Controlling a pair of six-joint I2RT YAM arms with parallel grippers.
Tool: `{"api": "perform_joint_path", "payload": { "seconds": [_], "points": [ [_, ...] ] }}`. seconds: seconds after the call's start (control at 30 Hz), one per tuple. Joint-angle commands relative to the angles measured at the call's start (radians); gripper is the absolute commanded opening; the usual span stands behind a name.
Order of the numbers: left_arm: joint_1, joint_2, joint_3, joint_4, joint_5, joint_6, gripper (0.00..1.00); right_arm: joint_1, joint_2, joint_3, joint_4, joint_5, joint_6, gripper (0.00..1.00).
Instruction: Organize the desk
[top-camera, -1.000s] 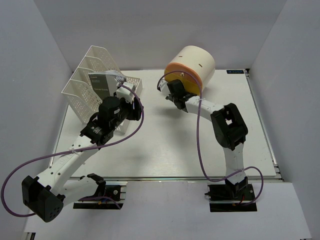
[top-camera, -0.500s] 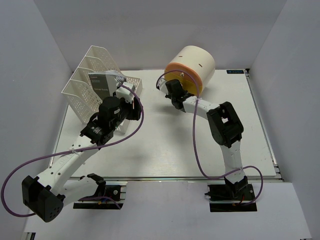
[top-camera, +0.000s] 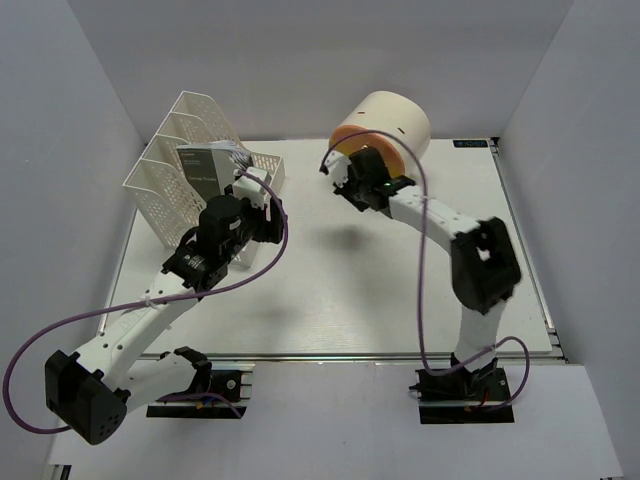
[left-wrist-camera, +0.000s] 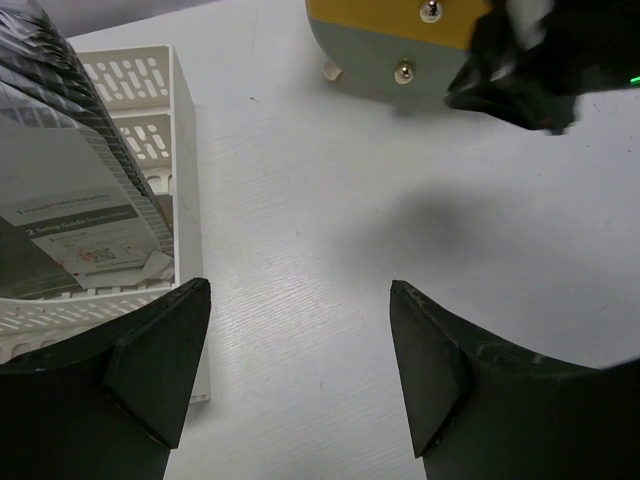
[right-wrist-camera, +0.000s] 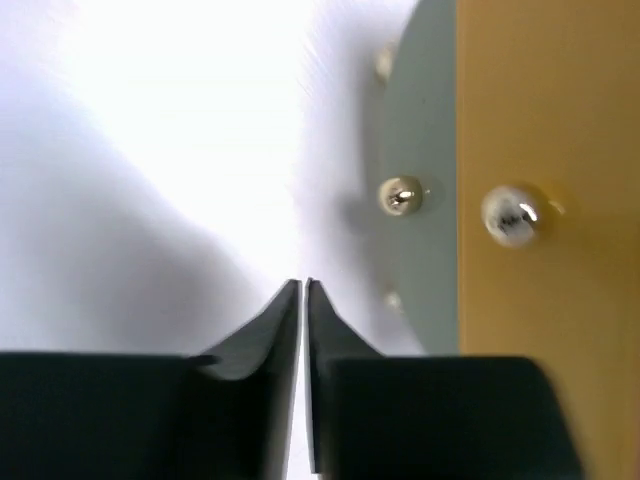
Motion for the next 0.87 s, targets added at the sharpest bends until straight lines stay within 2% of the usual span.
{"api": "perform_joint_path", "payload": {
  "seconds": [0.0, 0.03, 0.1, 0.13, 0.17, 0.4, 0.43, 0.6, 0.83],
  "points": [
    [0.006, -0.028, -0.021, 0.042, 0.064, 0.002, 0.82, -0.033, -0.240, -0.099, -0.064, -0.340, 0.203, 0.19],
    [0.006, -0.028, -0.024, 0.047, 0.076, 0.003, 0.84, -0.056, -0.315, -0.126, -0.052, -0.337, 0.291, 0.40],
    [0.006, -0.023, -0.032, 0.057, 0.122, 0.014, 0.87, -0.084, -0.389, -0.179, -0.021, -0.345, 0.330, 0.65],
    [0.006, -0.023, -0.036, 0.062, 0.131, 0.018, 0.88, -0.087, -0.458, -0.227, -0.009, -0.329, 0.370, 0.86],
    [0.006, -0.025, -0.039, 0.073, 0.166, 0.025, 0.89, -0.088, -0.490, -0.250, 0.002, -0.303, 0.389, 0.89],
    [-0.024, -0.023, -0.076, 0.120, 0.278, 0.041, 0.94, -0.088, -0.775, -0.428, 0.014, -0.214, 0.436, 0.89],
    [-0.024, -0.019, -0.072, 0.122, 0.295, 0.041, 0.96, -0.087, -0.808, -0.494, 0.031, -0.210, 0.436, 0.89],
    [-0.024, -0.023, -0.066, 0.099, 0.349, 0.040, 0.98, -0.087, -0.981, -0.620, 0.102, -0.240, 0.438, 0.89],
    [-0.024, -0.071, -0.177, 0.142, 0.309, 0.069, 0.98, -0.125, -1.048, -0.720, 0.148, -0.299, 0.459, 0.89]
  ]
}}
